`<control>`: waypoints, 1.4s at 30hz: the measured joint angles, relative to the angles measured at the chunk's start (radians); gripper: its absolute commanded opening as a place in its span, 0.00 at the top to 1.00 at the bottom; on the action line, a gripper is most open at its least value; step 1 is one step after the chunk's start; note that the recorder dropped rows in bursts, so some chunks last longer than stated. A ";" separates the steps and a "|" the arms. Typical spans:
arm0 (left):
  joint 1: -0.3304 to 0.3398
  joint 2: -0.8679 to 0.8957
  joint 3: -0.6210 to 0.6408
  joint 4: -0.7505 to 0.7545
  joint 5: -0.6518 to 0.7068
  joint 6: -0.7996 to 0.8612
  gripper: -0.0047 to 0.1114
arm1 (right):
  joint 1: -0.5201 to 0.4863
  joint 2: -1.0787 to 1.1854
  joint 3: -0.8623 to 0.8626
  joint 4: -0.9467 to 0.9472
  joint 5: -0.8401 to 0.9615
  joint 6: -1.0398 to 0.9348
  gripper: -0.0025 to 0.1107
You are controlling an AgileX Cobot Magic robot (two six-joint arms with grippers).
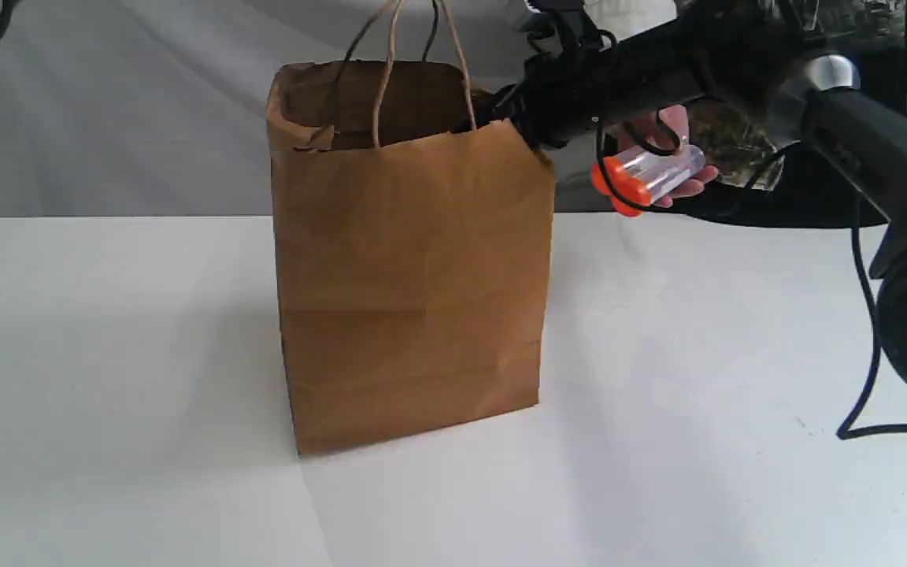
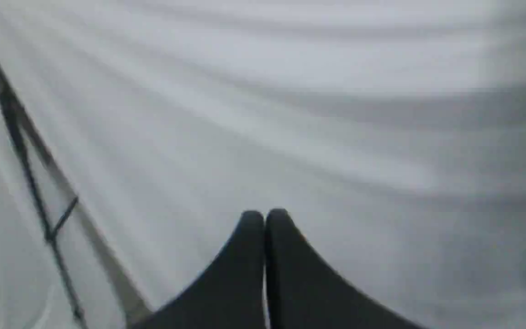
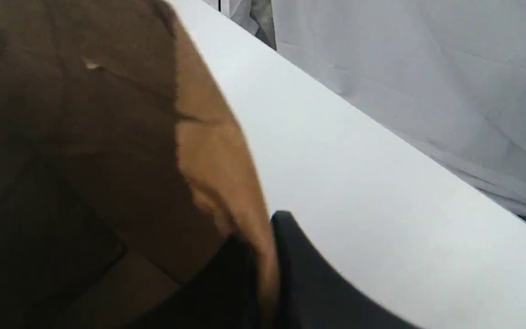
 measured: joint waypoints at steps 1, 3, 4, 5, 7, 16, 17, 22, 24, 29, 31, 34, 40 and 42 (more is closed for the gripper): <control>0.002 0.003 0.000 -0.121 0.043 0.090 0.96 | 0.000 0.002 -0.001 0.000 -0.002 0.000 0.98; 0.012 0.011 0.002 -0.334 0.135 0.292 0.96 | 0.000 0.004 -0.001 0.000 -0.002 0.000 0.98; 0.019 0.014 0.004 -0.438 0.159 0.361 0.96 | 0.000 0.004 -0.001 0.000 -0.002 0.000 0.98; 0.021 0.014 0.005 -0.519 0.177 0.429 0.96 | 0.000 0.004 -0.001 0.001 0.000 0.000 0.98; 0.026 0.012 0.009 -0.733 0.201 0.601 0.96 | 0.000 0.004 -0.001 0.002 0.007 0.000 0.98; 0.026 -0.124 0.009 -1.479 0.217 1.170 0.93 | 0.010 0.003 -0.001 0.005 0.019 -0.011 0.98; 0.026 -0.141 0.009 -1.521 0.231 1.213 0.92 | 0.013 0.001 -0.001 0.005 0.021 -0.013 0.98; 0.026 -0.171 0.009 -1.704 0.358 1.374 0.78 | 0.029 -0.020 -0.001 -0.003 0.046 -0.019 0.98; 0.012 -0.171 0.009 -1.747 0.413 1.418 0.69 | 0.031 -0.025 -0.001 -0.007 0.050 -0.019 0.98; -0.068 -0.171 0.021 -1.773 0.541 1.533 0.39 | 0.031 -0.029 -0.001 -0.011 0.057 -0.019 0.98; -0.100 -0.169 0.035 -1.773 0.551 1.568 0.32 | 0.031 -0.029 -0.001 -0.011 0.057 -0.019 0.98; -0.159 -0.169 0.077 -1.736 0.484 1.608 0.31 | 0.031 -0.029 -0.001 -0.011 0.057 -0.019 0.98; -0.224 -0.150 0.144 -1.643 0.280 1.644 0.31 | 0.031 -0.029 -0.001 -0.013 0.057 -0.019 0.98; -0.229 -0.145 0.146 -1.625 0.197 1.647 0.31 | 0.031 -0.029 -0.001 -0.013 0.057 -0.019 0.98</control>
